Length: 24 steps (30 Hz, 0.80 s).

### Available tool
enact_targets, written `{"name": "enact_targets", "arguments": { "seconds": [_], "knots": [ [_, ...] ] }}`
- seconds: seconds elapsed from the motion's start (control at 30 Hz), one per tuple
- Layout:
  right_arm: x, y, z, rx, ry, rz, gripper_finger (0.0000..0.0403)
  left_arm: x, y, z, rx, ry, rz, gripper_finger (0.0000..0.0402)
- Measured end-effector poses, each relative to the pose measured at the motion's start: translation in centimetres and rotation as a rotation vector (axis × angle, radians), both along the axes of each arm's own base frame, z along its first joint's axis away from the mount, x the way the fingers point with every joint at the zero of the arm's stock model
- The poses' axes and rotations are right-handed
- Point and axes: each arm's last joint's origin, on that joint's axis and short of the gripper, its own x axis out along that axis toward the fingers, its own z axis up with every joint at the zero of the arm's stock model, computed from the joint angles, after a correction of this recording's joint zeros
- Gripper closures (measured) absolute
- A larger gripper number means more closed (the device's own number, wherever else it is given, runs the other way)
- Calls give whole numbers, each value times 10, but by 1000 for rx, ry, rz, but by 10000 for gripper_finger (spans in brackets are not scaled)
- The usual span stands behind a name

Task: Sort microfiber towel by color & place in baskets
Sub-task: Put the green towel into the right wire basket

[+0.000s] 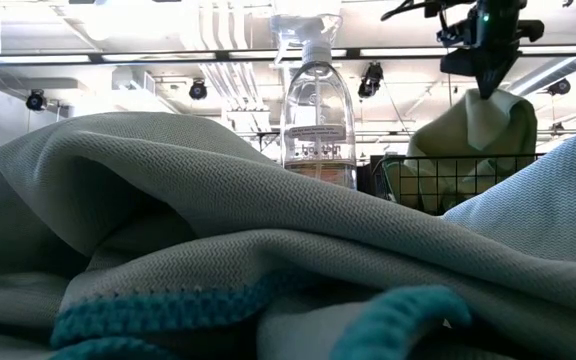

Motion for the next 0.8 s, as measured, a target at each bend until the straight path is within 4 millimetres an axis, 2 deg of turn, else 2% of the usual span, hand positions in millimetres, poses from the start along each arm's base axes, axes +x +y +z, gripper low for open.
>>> {"name": "enact_targets", "arguments": {
  "seconds": [0.4, 0.6, 0.8],
  "knots": [
    [1, -1, 2, -15, -7, 8, 260, -1, 0, 0, 6, 0, -5, 280],
    [3, -1, 19, -41, -62, 40, 256, -7, 0, 2, 78, 13, -62, 280],
    [12, 3, 43, -104, -240, 225, 266, -29, 0, 6, 96, -34, -73, 280]
  ]
}}
